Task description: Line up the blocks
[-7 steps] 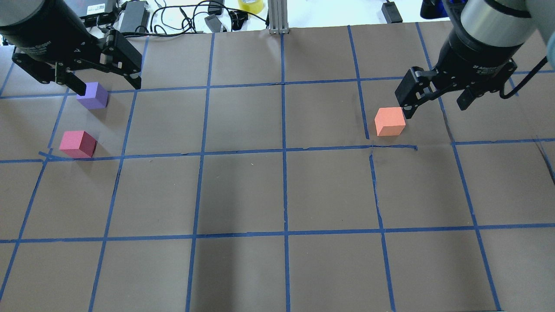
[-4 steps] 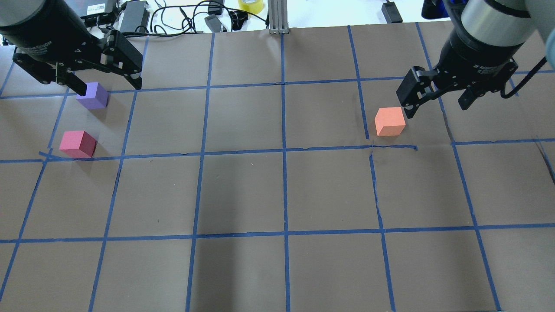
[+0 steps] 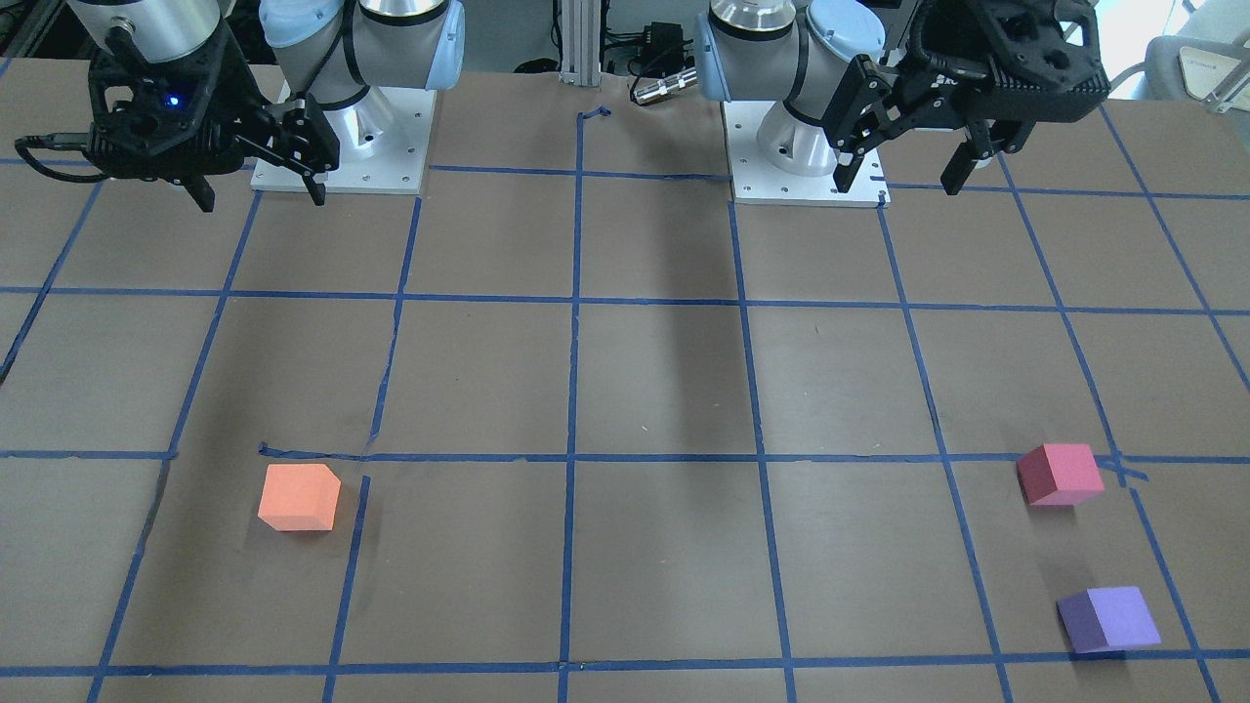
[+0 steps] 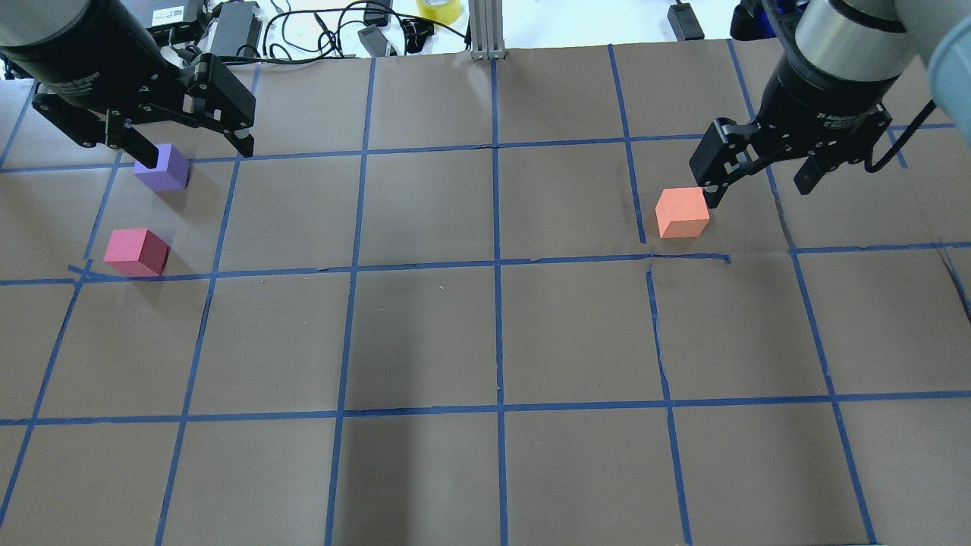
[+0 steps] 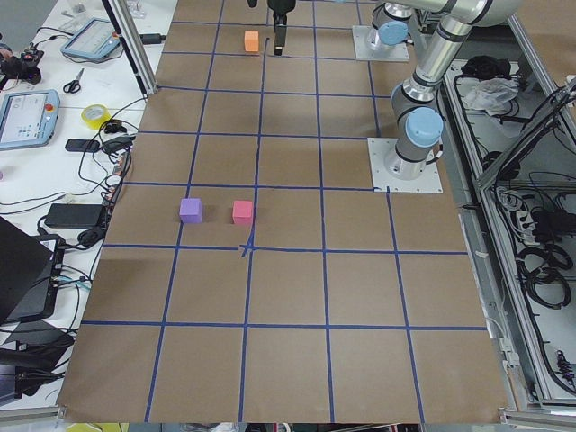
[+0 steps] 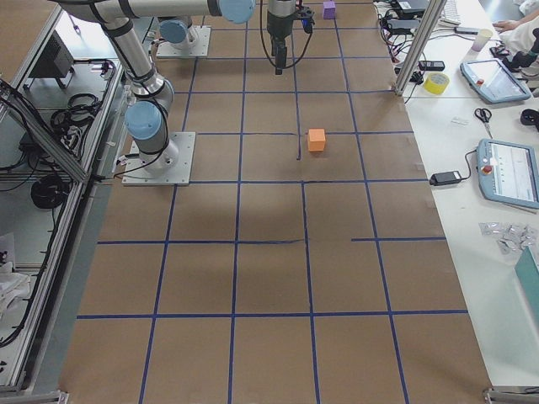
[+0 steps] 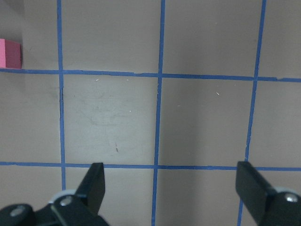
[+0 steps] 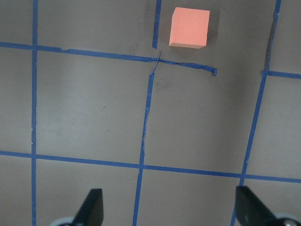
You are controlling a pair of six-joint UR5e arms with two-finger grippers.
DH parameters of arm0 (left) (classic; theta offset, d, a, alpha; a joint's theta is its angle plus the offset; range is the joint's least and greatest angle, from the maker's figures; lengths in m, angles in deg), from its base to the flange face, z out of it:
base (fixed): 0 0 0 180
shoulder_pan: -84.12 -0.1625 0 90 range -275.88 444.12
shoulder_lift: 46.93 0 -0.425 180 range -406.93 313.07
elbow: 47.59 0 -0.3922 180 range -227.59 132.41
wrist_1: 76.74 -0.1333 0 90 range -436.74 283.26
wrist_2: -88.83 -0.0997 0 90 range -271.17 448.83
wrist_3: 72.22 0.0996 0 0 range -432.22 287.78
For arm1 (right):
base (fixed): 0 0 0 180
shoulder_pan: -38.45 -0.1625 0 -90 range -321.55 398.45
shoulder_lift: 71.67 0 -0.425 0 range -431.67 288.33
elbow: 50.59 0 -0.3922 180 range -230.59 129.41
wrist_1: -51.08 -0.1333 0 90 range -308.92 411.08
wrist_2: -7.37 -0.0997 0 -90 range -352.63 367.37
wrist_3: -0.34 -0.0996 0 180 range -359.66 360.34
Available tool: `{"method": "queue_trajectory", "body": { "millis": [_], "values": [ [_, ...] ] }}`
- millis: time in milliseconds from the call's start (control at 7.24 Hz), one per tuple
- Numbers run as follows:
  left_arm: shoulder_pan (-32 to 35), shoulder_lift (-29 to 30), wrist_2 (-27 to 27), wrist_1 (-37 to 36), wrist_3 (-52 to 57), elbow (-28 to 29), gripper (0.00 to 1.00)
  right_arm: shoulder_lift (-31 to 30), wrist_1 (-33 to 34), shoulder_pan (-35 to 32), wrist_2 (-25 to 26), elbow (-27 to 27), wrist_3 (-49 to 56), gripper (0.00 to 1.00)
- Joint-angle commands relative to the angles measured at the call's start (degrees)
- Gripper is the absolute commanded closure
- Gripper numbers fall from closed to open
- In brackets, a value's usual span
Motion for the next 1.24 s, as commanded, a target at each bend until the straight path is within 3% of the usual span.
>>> {"method": "queue_trajectory", "body": {
  "millis": [0, 552, 691, 829, 1105],
  "values": [
    [-0.18, 0.58, 0.07, -0.5, 1.51, -0.27, 0.0, 0.45, 0.96, 0.79, 0.06, 0.07, 0.48, 0.0],
    [-0.18, 0.67, -0.11, -5.23, 2.84, -4.57, 0.0, 5.54, 7.63, 1.41, 0.06, 0.07, 0.74, 0.0],
    [-0.18, 0.23, -1.06, -5.25, 2.84, -5.1, 0.0, 8.6, 11.13, 1.41, 0.32, 0.07, 0.74, 0.0],
    [-0.1, 0.32, -6.29, -5.51, 2.75, -5.19, 0.0, 11.06, 12.82, 1.41, 0.41, 0.16, 0.65, 0.0],
    [-0.1, 0.4, -6.52, -5.6, 2.58, -5.19, 0.0, 14.76, 16.78, 1.33, 0.68, 0.16, 0.65, 0.0]
  ]
}}
